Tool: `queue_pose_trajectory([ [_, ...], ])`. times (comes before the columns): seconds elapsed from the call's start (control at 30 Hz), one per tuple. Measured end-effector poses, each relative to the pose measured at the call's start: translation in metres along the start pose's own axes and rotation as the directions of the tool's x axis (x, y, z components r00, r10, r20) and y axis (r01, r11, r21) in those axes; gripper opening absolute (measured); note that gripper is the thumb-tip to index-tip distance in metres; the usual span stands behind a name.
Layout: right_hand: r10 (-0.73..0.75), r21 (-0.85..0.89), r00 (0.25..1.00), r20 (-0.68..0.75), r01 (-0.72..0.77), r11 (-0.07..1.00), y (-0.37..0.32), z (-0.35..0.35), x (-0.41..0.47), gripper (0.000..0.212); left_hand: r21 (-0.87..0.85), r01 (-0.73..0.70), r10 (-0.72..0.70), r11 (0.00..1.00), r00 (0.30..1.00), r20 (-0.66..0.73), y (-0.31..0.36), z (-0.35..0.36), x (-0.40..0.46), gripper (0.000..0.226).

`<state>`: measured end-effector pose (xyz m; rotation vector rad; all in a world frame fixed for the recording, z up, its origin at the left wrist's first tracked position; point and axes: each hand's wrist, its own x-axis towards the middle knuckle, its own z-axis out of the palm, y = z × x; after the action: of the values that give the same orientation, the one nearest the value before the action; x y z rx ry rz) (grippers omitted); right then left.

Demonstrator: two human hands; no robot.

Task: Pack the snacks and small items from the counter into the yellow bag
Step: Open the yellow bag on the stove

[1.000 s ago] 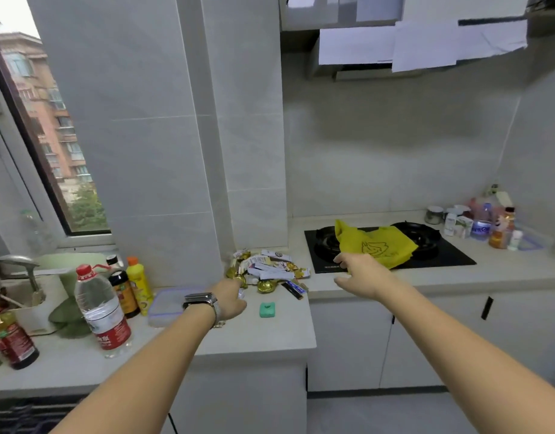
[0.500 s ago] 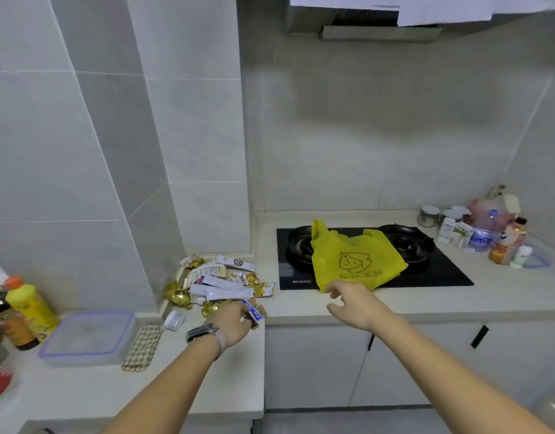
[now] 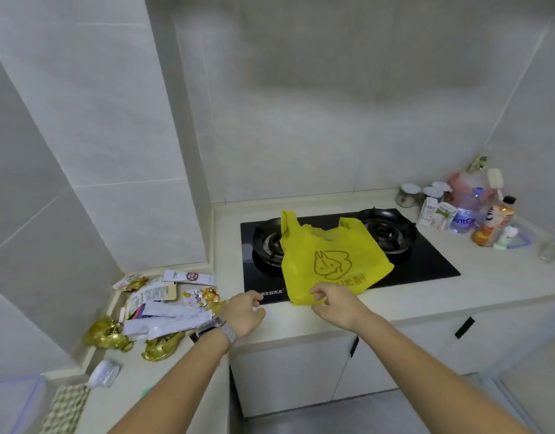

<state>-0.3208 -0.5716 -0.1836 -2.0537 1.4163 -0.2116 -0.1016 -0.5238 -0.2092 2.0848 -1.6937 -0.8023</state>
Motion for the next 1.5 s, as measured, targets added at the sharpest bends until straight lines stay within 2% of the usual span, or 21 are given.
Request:
queue_pose_trajectory([
  [0.17, 0.069, 0.075, 0.996, -0.063, -0.065, 0.995, 0.039, -0.026, 0.034, 0.034, -0.016, -0.053, 0.054, 0.998, 0.998, 0.027, 0.029, 0.016, 0.052, 0.034],
  [0.37, 0.105, 0.076, 0.990, -0.088, -0.099, 0.992, 0.096, -0.057, 0.084, 0.028, -0.019, 0.007, -0.005, 1.000, 0.995, 0.103, 0.048, 0.051, 0.114, 0.037],
  [0.5, 0.103, 0.047, 0.980, -0.169, -0.096, 0.994, 0.139, -0.089, 0.119, 0.030, -0.082, 0.128, -0.136, 0.988, 0.986, -0.093, 0.060, 0.068, 0.150, 0.039],
  [0.57, 0.110, 0.078, 0.970, -0.217, -0.095, 0.992, 0.164, -0.108, 0.137, 0.032, -0.122, 0.189, -0.212, 0.974, 0.953, -0.217, 0.065, 0.069, 0.168, 0.041],
  [0.63, 0.167, 0.138, 0.959, -0.229, -0.138, 0.981, 0.184, -0.126, 0.151, 0.037, -0.184, 0.259, -0.302, 0.948, 0.914, -0.272, 0.069, 0.073, 0.184, 0.048],
  [0.73, 0.295, 0.263, 0.939, -0.175, -0.244, 0.933, 0.207, -0.140, 0.168, 0.049, -0.254, 0.374, -0.431, 0.892, 0.872, -0.231, 0.076, 0.084, 0.197, 0.061],
  [0.87, 0.345, 0.353, 0.938, -0.033, -0.312, 0.882, 0.221, -0.135, 0.193, 0.054, -0.326, 0.389, -0.450, 0.861, 0.883, -0.135, 0.080, 0.103, 0.207, 0.063],
  [0.93, 0.345, 0.453, 0.938, 0.024, -0.318, 0.833, 0.223, -0.128, 0.203, 0.049, -0.331, 0.405, -0.462, 0.852, 0.880, -0.113, 0.080, 0.109, 0.209, 0.058],
  [1.0, 0.369, 0.516, 0.929, 0.023, -0.327, 0.792, 0.227, -0.120, 0.214, 0.064, -0.290, 0.411, -0.454, 0.864, 0.885, -0.099, 0.080, 0.112, 0.212, 0.041],
  [1.07, 0.418, 0.536, 0.909, -0.005, -0.350, 0.768, 0.232, -0.112, 0.224, 0.080, -0.269, 0.383, -0.425, 0.884, 0.898, -0.118, 0.083, 0.114, 0.214, 0.023],
  [1.13, 0.475, 0.565, 0.880, 0.004, -0.394, 0.725, 0.235, -0.104, 0.234, 0.085, -0.313, 0.314, -0.380, 0.896, 0.908, -0.175, 0.089, 0.113, 0.214, 0.018],
  [1.2, 0.511, 0.508, 0.860, 0.011, -0.444, 0.738, 0.242, -0.097, 0.241, 0.074, -0.335, 0.207, -0.296, 0.919, 0.924, -0.242, 0.098, 0.111, 0.211, 0.018],
  [1.27, 0.469, 0.389, 0.883, -0.014, -0.427, 0.816, 0.244, -0.093, 0.243, 0.050, -0.346, 0.086, -0.193, 0.934, 0.938, -0.288, 0.109, 0.110, 0.204, 0.020],
  [1.33, 0.421, 0.390, 0.903, -0.088, -0.358, 0.849, 0.240, -0.093, 0.240, 0.038, -0.398, -0.022, -0.116, 0.917, 0.940, -0.319, 0.122, 0.110, 0.194, 0.015],
  [1.4, 0.379, 0.502, 0.906, -0.186, -0.244, 0.829, 0.233, -0.098, 0.232, 0.038, -0.427, -0.105, -0.074, 0.898, 0.921, -0.382, 0.131, 0.108, 0.183, 0.022],
  [1.5, 0.291, 0.605, 0.896, -0.336, -0.032, 0.795, 0.221, -0.114, 0.212, 0.039, -0.497, -0.153, -0.115, 0.854, 0.876, -0.468, 0.134, 0.100, 0.169, 0.033],
])
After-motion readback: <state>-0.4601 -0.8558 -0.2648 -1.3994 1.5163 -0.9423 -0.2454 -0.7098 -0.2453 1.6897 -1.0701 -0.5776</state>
